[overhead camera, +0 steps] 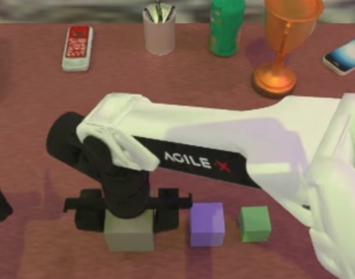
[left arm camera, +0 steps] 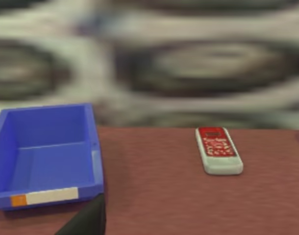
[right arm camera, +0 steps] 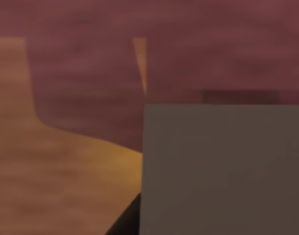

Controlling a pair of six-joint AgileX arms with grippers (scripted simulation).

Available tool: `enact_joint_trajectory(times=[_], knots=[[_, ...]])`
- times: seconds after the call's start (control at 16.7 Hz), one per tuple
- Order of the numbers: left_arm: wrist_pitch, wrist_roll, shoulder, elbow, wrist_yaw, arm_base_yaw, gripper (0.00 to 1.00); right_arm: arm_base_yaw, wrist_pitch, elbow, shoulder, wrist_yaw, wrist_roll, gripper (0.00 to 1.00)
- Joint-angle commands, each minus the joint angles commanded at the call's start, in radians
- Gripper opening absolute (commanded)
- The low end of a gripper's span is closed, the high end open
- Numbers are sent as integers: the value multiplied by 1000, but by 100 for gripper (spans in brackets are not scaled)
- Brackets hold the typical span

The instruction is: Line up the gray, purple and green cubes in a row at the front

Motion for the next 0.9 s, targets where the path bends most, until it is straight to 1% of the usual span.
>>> enact_joint_trajectory(times=[0.78, 0.84, 0.9], knots=[[0, 0, 0, 0, 0, 0, 100, 0, 0, 0, 0, 0, 0, 98], [0, 0, 0, 0, 0, 0, 100, 0, 0, 0, 0, 0, 0, 100], [0, 0, 0, 0, 0, 0, 100, 0, 0, 0, 0, 0, 0, 100]])
